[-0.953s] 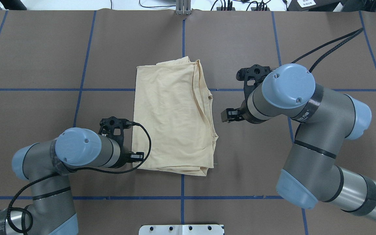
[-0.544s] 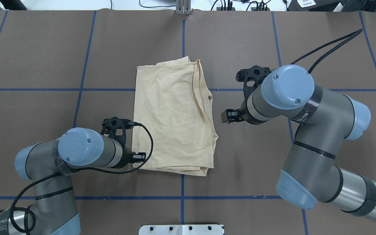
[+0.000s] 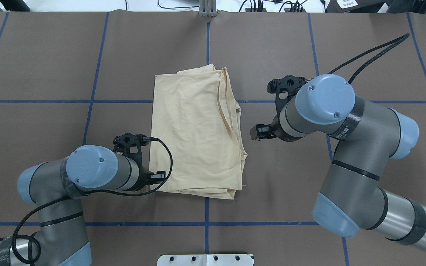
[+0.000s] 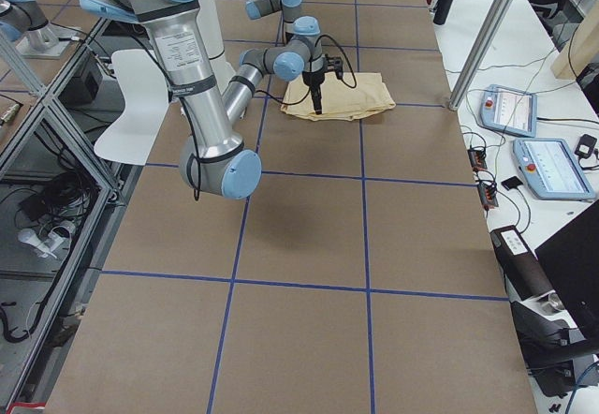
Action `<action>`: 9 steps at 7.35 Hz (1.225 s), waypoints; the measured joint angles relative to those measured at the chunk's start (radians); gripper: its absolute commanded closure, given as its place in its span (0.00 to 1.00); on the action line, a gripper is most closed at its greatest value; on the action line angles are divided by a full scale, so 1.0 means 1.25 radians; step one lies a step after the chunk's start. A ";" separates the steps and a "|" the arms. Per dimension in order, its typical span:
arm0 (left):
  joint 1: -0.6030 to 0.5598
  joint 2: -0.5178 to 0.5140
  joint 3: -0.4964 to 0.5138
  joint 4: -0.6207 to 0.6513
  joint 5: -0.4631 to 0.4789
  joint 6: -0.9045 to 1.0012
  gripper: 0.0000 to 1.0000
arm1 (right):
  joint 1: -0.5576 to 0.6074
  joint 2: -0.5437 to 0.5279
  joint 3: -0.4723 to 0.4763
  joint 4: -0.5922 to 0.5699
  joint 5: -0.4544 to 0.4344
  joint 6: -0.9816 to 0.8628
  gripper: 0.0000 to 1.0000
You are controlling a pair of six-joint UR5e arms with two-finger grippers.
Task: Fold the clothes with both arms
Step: 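Move the left and right grippers to opposite long edges of the shirt, then lower both grippers and grasp the shirt's opposite long edges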
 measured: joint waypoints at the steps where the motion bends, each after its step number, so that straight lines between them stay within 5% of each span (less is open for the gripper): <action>1: 0.000 0.000 0.000 0.000 0.000 -0.013 0.70 | 0.000 0.000 0.000 0.000 0.001 0.000 0.00; 5: 0.008 0.001 0.000 -0.001 0.001 -0.031 0.70 | 0.000 0.000 0.000 0.000 0.002 -0.001 0.00; 7: 0.009 0.001 0.000 -0.001 0.001 -0.032 0.95 | -0.001 -0.001 0.000 0.000 0.002 0.000 0.00; 9: 0.010 0.003 0.000 -0.001 0.003 -0.033 1.00 | -0.003 -0.002 -0.001 0.000 0.002 0.001 0.00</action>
